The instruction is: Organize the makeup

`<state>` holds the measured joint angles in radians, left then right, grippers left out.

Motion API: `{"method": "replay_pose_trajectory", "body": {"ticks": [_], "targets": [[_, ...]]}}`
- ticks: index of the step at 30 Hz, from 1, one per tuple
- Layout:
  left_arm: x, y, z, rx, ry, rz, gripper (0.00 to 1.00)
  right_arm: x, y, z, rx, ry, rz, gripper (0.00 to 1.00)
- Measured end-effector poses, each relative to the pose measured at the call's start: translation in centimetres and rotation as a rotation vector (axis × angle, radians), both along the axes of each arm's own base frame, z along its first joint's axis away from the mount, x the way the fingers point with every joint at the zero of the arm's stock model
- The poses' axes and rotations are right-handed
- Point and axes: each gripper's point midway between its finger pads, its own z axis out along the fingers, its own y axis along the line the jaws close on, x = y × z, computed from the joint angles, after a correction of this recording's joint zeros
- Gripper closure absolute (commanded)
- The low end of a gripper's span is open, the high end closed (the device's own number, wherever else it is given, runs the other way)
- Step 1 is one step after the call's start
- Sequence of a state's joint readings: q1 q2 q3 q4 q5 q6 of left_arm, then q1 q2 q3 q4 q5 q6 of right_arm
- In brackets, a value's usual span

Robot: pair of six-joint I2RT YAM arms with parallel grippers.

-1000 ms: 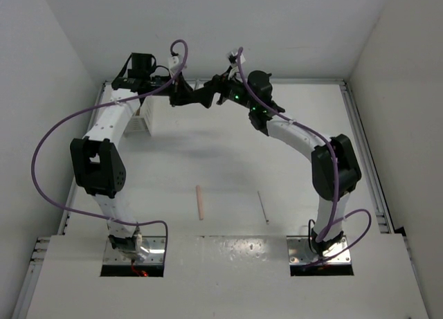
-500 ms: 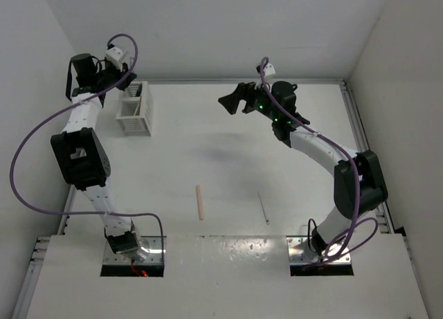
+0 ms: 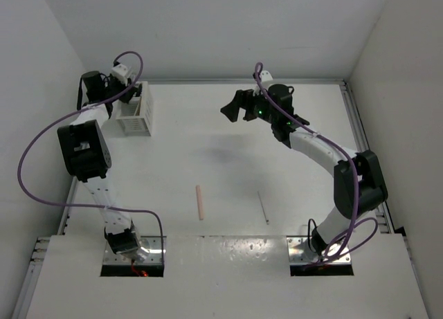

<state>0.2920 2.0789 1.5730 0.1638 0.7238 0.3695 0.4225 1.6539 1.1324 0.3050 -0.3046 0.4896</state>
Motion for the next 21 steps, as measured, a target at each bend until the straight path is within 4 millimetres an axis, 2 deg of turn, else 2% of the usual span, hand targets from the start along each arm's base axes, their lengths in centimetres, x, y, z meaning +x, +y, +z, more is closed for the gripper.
{"method": "replay_pose_trajectory", "body": {"ticks": [1,3,4,9,11,18,21], "targets": [[0.1,0.3,-0.3,0.003,-0.001,0.005,1.0,0.0,-0.1,-0.2,-0.004,0.006,-0.003,0.0],[0.3,0.4,-0.8,0.007,-0.001,0.006,0.93,-0.1,-0.2,-0.5,-0.012,0.019,-0.007,0.0],[0.3,0.5,-1.0,0.007,0.001,0.006,0.8,-0.1,-0.2,-0.6,-0.016,0.023,-0.007,0.0],[0.5,0.6,-0.9,0.017,-0.013,0.005,0.57,-0.3,-0.4,-1.2,-0.03,0.042,-0.007,0.0],[0.5,0.8,-0.9,0.016,-0.011,0.008,0.53,-0.4,-0.4,-1.3,-0.033,0.043,-0.005,0.0],[0.3,0.9,-1.0,0.011,0.003,0.011,0.51,-0.6,-0.5,-1.8,-0.057,0.054,0.001,0.0],[0.6,1.0,0.1,0.01,0.002,0.013,0.51,-1.0,-1.0,-3.0,-0.12,0.091,-0.009,0.02]]}}
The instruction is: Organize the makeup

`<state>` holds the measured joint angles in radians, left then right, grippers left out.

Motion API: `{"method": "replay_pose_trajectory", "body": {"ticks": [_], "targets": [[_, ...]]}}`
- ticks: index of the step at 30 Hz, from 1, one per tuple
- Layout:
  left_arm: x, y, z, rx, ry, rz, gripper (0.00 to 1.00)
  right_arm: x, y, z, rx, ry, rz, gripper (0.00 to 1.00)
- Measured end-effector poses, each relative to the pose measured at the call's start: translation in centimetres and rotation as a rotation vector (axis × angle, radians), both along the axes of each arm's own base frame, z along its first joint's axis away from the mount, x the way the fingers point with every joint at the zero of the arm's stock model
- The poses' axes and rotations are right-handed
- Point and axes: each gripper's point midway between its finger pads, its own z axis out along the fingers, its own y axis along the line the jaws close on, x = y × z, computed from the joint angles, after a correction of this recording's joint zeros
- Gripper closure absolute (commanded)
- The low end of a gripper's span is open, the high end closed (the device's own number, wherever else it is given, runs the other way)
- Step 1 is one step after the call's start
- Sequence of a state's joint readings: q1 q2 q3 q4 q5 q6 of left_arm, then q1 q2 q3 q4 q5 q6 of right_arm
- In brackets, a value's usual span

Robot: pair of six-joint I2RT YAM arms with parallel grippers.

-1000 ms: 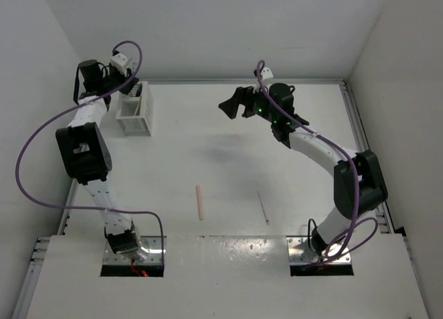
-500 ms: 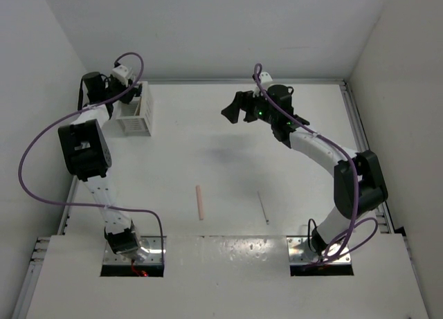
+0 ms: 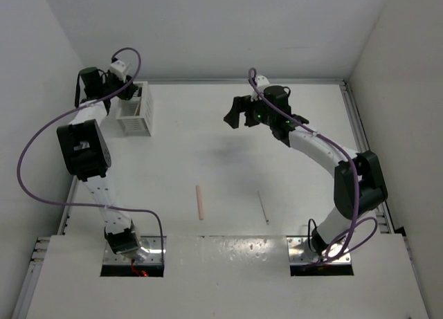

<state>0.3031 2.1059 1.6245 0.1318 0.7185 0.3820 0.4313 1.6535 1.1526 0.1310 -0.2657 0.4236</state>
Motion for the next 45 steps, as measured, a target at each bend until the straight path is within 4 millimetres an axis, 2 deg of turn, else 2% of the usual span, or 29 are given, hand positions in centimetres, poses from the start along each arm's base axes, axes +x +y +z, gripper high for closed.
{"method": "replay_pose_trajectory", "body": {"ticks": [2,4,6,9,11,12,14,16,19,23,27,29,33,36,37,41,45], "targets": [[0.5,0.3,1.6,0.011,-0.019,0.012,0.5,-0.7,-0.8,-1.4,-0.089,0.057,-0.029,0.11],[1.1,0.9,3.4,0.043,-0.045,0.029,0.49,-2.0,-2.0,-3.2,-0.205,0.131,-0.066,0.15],[1.2,1.2,4.9,0.095,-0.062,0.052,0.41,-4.2,-3.2,-5.1,-0.319,0.214,-0.085,0.21],[0.6,1.6,7.3,0.168,-0.07,0.114,0.28,-8.3,-4.9,-8.3,-0.458,0.347,-0.084,0.25],[0.0,1.2,9.3,0.182,-0.071,0.154,0.22,-11.7,-6.2,-10.7,-0.533,0.437,-0.073,0.29],[-0.1,1.0,10.4,0.183,-0.076,0.169,0.17,-13.7,-6.9,-11.9,-0.572,0.489,-0.065,0.29],[-0.5,0.3,12.6,0.171,-0.076,0.188,0.13,-16.7,-8.1,-14.0,-0.636,0.563,-0.053,0.29],[-1.4,-0.6,14.8,0.16,-0.078,0.198,0.1,-18.9,-8.8,-15.4,-0.679,0.616,-0.042,0.3],[-3.6,-2.0,17.0,0.167,-0.067,0.212,0.01,-20.7,-9.0,-16.7,-0.703,0.663,-0.035,0.36],[-6.0,-3.9,19.0,0.203,-0.045,0.267,0.01,-21.4,-8.9,-17.9,-0.703,0.68,-0.043,0.44],[-7.7,-7.0,19.0,0.246,-0.006,0.292,0.01,-22.4,-9.7,-19.2,-0.708,0.703,-0.066,0.53],[-8.6,-8.5,18.1,0.266,0.034,0.292,0.01,-23.0,-10.1,-20.0,-0.712,0.722,-0.074,0.56],[-10.1,-11.5,15.9,0.269,0.123,0.265,0.01,-23.0,-9.8,-20.1,-0.687,0.716,-0.087,0.68],[-11.6,-13.6,14.3,0.25,0.2,0.227,0.02,-22.9,-9.7,-20.2,-0.668,0.707,-0.092,0.85],[-12.0,-14.3,14.0,0.237,0.219,0.214,0.02,-22.9,-9.6,-20.2,-0.662,0.706,-0.093,1.0],[-13.7,-16.1,13.4,0.177,0.284,0.168,0.02,-22.8,-9.3,-20.2,-0.653,0.699,-0.087,1.0],[-15.5,-17.5,13.6,0.127,0.323,0.103,0.07,-22.5,-9.3,-20.0,-0.666,0.654,-0.046,1.0]]}}
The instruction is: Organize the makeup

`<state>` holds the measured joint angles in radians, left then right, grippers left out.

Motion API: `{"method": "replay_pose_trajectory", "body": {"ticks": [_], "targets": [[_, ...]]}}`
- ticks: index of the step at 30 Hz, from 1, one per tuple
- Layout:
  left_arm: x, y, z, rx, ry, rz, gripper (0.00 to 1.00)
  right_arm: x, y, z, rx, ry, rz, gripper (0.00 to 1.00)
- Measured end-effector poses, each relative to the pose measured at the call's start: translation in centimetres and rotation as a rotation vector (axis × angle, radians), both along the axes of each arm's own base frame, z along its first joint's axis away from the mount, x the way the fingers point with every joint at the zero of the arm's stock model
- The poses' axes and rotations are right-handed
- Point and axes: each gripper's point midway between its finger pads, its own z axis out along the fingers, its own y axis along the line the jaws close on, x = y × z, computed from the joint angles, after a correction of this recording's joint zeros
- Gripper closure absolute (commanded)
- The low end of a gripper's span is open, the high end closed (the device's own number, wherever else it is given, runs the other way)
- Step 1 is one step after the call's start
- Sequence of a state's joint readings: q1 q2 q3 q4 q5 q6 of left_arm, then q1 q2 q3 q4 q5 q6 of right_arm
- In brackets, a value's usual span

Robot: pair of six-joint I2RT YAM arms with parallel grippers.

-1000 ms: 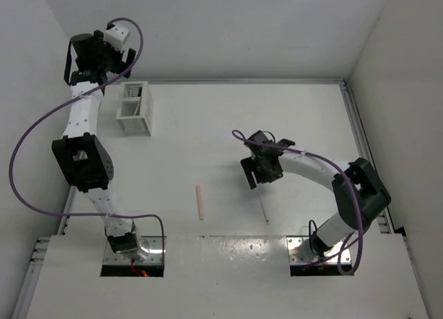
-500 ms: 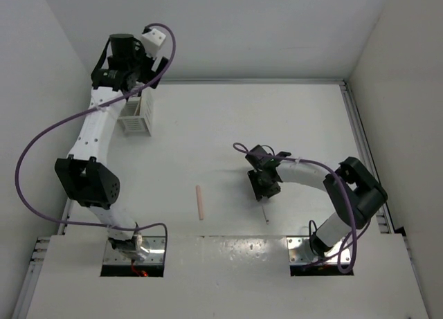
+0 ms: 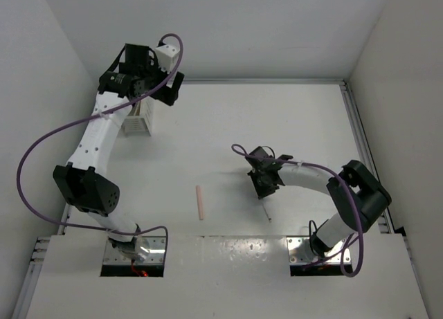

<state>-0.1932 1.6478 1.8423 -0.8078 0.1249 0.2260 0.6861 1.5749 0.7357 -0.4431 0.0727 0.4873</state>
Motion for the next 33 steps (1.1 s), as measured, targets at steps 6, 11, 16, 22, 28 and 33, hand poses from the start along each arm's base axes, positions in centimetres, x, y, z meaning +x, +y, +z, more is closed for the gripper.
{"method": "replay_pose_trajectory", "body": {"ticks": [6,11,16,22,28,33], "targets": [[-2.9,-2.6,-0.1,-0.078,0.072,-0.163,0.13,3.6,1.8,2.5,0.039,-0.153,0.145,1.0],[-4.6,-6.0,0.6,-0.169,0.075,-0.38,0.2,10.9,7.0,12.5,0.24,-0.477,0.223,1.0],[-5.8,-9.2,0.1,-0.275,0.015,-0.585,0.19,17.3,10.1,24.9,0.471,-0.799,0.23,1.0],[-5.8,-12.0,-0.6,-0.366,-0.043,-0.687,0.1,21.2,11.8,32.5,0.679,-0.974,0.233,1.0],[-4.4,-13.7,3.8,-0.443,-0.221,-0.766,0.08,23.4,13.2,33.3,0.84,-0.972,0.22,1.0],[-2.9,-14.6,3.0,-0.482,-0.23,-0.796,0.08,23.7,14.8,32.8,0.94,-0.935,0.223,1.0]]}}
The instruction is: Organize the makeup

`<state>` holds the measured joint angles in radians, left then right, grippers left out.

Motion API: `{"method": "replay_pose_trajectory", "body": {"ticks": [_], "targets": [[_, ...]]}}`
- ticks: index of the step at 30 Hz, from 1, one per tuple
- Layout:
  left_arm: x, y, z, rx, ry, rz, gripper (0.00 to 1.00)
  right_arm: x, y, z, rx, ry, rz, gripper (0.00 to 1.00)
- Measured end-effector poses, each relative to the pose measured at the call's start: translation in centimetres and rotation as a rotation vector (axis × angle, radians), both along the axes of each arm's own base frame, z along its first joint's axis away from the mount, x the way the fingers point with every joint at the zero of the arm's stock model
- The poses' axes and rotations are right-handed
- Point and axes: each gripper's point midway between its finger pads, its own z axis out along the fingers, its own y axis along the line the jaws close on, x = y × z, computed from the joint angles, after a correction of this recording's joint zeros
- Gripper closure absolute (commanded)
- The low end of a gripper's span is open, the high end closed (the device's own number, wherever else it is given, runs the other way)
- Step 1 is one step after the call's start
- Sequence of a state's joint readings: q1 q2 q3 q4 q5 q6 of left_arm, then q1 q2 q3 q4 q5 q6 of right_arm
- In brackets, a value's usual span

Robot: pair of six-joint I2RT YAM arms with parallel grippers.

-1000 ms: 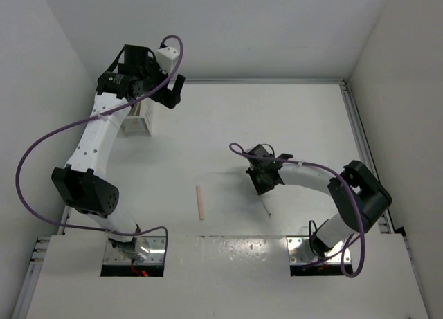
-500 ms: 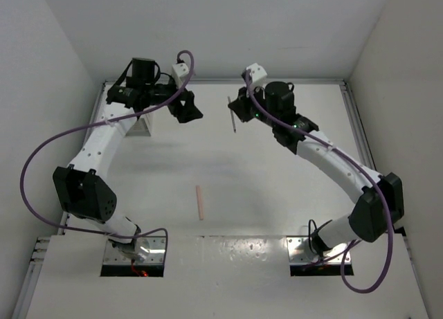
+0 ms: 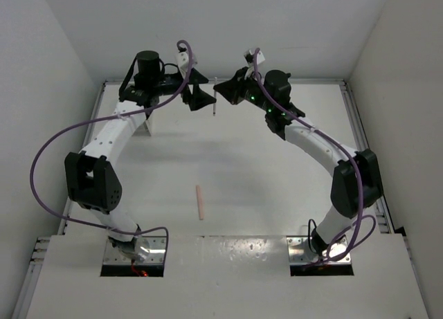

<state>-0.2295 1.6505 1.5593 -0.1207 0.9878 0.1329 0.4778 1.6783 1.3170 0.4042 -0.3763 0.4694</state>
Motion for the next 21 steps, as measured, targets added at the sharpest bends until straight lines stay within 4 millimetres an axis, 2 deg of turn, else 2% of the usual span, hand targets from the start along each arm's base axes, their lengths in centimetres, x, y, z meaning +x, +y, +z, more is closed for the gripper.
{"method": "replay_pose_trajectory", "body": {"ticks": [2,5,6,11,14,15,17,18,21], "targets": [[0.7,-0.2,-1.1,0.0,0.026,0.002,0.08,-0.1,0.3,0.1,0.02,0.003,0.018,1.0],[1.4,-0.1,-2.2,-0.003,0.059,0.013,0.17,-0.3,0.6,0.8,0.05,-0.004,0.037,1.0],[1.6,-0.2,-2.5,-0.006,0.067,0.014,0.23,-0.4,0.7,1.1,0.062,-0.009,0.042,1.0],[1.7,-0.3,-2.2,-0.028,0.078,0.008,0.4,-0.4,1.1,1.7,0.111,-0.003,0.062,1.0],[1.8,-0.3,-1.9,-0.046,0.085,0.011,0.53,-0.2,1.6,0.9,0.127,0.026,0.074,1.0],[1.8,-0.2,-1.8,-0.054,0.087,0.012,0.61,-0.2,1.8,0.6,0.127,0.034,0.077,1.0],[1.6,-0.2,-2.2,-0.063,0.111,0.005,0.72,-0.1,2.0,0.0,0.124,0.043,0.077,1.0],[1.5,-0.2,-2.4,-0.067,0.127,0.001,0.84,0.0,2.1,-0.1,0.122,0.046,0.077,1.0],[1.3,-0.2,-3.0,-0.071,0.147,0.0,1.0,0.1,2.1,-0.5,0.117,0.056,0.07,1.0]]}}
